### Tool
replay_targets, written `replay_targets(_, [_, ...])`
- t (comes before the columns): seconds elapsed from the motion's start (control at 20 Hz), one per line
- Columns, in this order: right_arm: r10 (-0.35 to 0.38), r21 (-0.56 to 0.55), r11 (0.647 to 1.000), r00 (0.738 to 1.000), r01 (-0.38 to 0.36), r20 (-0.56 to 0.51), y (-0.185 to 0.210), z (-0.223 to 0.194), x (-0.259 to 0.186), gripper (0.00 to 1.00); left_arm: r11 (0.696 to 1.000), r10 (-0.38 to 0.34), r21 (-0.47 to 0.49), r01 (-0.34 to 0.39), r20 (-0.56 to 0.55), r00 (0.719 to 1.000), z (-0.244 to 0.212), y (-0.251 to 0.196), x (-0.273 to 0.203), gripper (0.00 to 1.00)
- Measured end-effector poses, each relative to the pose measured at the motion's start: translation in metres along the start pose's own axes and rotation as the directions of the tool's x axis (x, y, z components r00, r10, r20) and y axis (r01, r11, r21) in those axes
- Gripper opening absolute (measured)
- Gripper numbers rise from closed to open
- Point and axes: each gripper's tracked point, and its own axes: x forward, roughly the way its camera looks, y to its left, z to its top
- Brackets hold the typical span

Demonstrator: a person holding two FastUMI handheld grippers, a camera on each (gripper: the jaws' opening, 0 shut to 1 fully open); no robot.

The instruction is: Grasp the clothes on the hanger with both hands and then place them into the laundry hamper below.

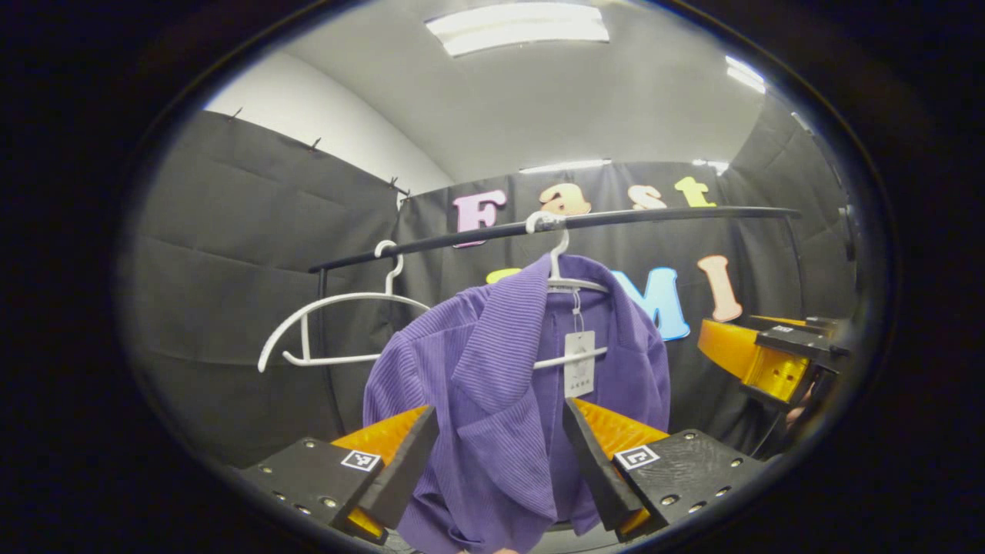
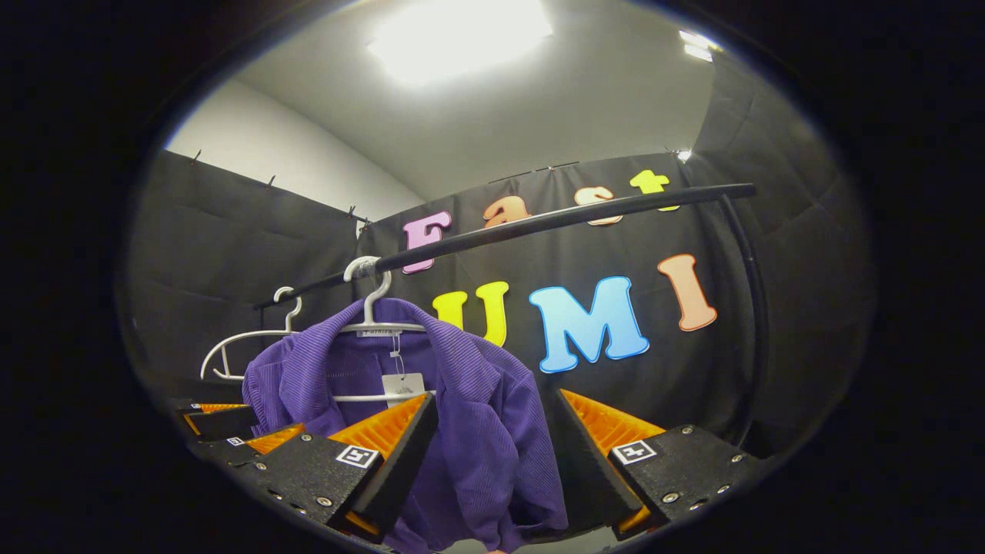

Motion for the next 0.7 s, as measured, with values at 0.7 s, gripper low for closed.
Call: replay_targets(0.7, [0.138,0.020,0.990,0.983,-0.136,-0.123,0.016,-0.075,0.081,0.94,0.990,0.130,0.057,-0.127,-0.063,0.990,-0.038,-0.002,0.053,0.94])
